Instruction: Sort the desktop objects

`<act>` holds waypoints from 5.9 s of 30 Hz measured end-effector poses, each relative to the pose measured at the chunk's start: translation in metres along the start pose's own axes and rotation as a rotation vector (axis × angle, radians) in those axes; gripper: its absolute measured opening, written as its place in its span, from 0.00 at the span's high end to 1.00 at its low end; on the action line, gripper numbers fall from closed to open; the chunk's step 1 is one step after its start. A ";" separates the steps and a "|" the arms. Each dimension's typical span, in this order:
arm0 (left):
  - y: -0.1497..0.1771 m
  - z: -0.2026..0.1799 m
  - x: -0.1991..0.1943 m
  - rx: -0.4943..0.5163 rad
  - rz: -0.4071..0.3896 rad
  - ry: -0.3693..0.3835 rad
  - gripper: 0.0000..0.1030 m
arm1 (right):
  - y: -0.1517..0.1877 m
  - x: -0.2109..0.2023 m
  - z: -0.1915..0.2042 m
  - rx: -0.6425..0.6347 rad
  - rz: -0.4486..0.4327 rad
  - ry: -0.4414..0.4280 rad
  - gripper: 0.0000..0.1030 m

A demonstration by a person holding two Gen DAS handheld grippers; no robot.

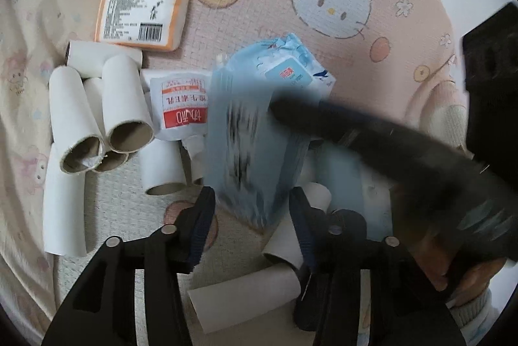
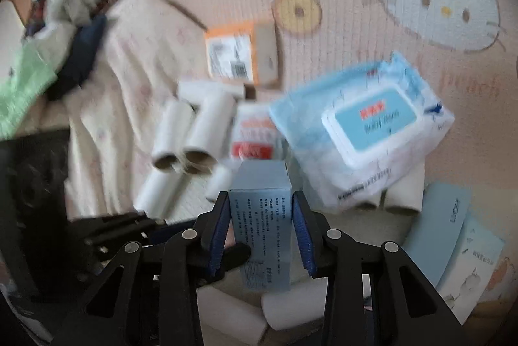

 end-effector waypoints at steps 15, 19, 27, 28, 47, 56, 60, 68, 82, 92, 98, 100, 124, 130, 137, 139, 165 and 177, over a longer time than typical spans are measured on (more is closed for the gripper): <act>-0.050 -0.006 0.023 -0.021 -0.096 -0.001 0.47 | -0.050 -0.051 -0.032 0.149 -0.263 -0.053 0.66; -0.056 -0.013 0.022 0.021 -0.107 -0.010 0.47 | -0.045 -0.051 -0.054 0.197 -0.268 -0.003 0.66; -0.056 -0.011 0.024 0.069 -0.096 -0.047 0.63 | -0.038 -0.039 -0.075 0.182 -0.193 0.083 0.66; -0.056 -0.011 0.024 0.076 -0.096 -0.050 0.63 | -0.035 -0.037 -0.077 0.177 -0.182 0.100 0.66; -0.079 -0.004 0.031 0.109 -0.075 -0.032 0.64 | -0.017 -0.018 -0.078 -0.050 -0.177 0.168 0.41; -0.077 -0.004 0.033 0.089 -0.076 -0.020 0.64 | -0.001 0.005 -0.057 -0.369 -0.165 0.320 0.40; -0.078 -0.002 0.033 0.077 -0.078 -0.013 0.64 | -0.001 0.017 -0.056 -0.429 -0.146 0.350 0.39; -0.077 -0.004 0.031 0.048 -0.064 0.024 0.59 | -0.004 0.019 -0.053 -0.426 -0.152 0.280 0.35; -0.059 -0.012 0.033 0.077 -0.023 -0.029 0.55 | 0.019 -0.002 -0.052 -0.204 -0.147 0.230 0.35; -0.058 0.012 0.037 -0.038 -0.028 0.003 0.50 | 0.022 0.004 -0.032 -0.235 -0.162 0.190 0.35; -0.059 0.019 0.038 -0.085 -0.032 0.042 0.50 | 0.019 0.014 -0.027 -0.345 -0.172 0.229 0.35; -0.057 0.020 0.039 -0.094 -0.018 0.068 0.49 | 0.017 0.017 -0.026 -0.365 -0.175 0.237 0.35; -0.047 -0.072 -0.021 0.113 -0.105 0.125 0.48 | 0.019 -0.048 -0.018 -0.265 -0.184 0.307 0.33; -0.044 -0.122 -0.033 0.197 -0.120 0.204 0.48 | 0.025 -0.099 -0.032 -0.197 -0.202 0.360 0.33; -0.035 -0.171 -0.040 0.254 -0.104 0.282 0.48 | 0.030 -0.155 -0.052 -0.156 -0.234 0.439 0.33; -0.032 -0.183 -0.041 0.268 -0.098 0.291 0.48 | 0.032 -0.165 -0.057 -0.149 -0.234 0.457 0.33; 0.005 -0.343 0.012 0.419 0.205 0.514 0.48 | 0.075 -0.273 -0.165 0.045 -0.220 0.679 0.34; 0.033 -0.391 0.052 0.422 0.398 0.508 0.48 | 0.107 -0.287 -0.206 0.036 -0.109 0.752 0.34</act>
Point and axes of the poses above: each gripper's, at about its wrist camera, not at the fingertips, and x roughly the way its jaws point, z to its left, y to its underside, the point moved 10 cm from there along x, roughly the way its jaws point, and after that the axes turned 3 degrees about y, right-handed, at the moved point
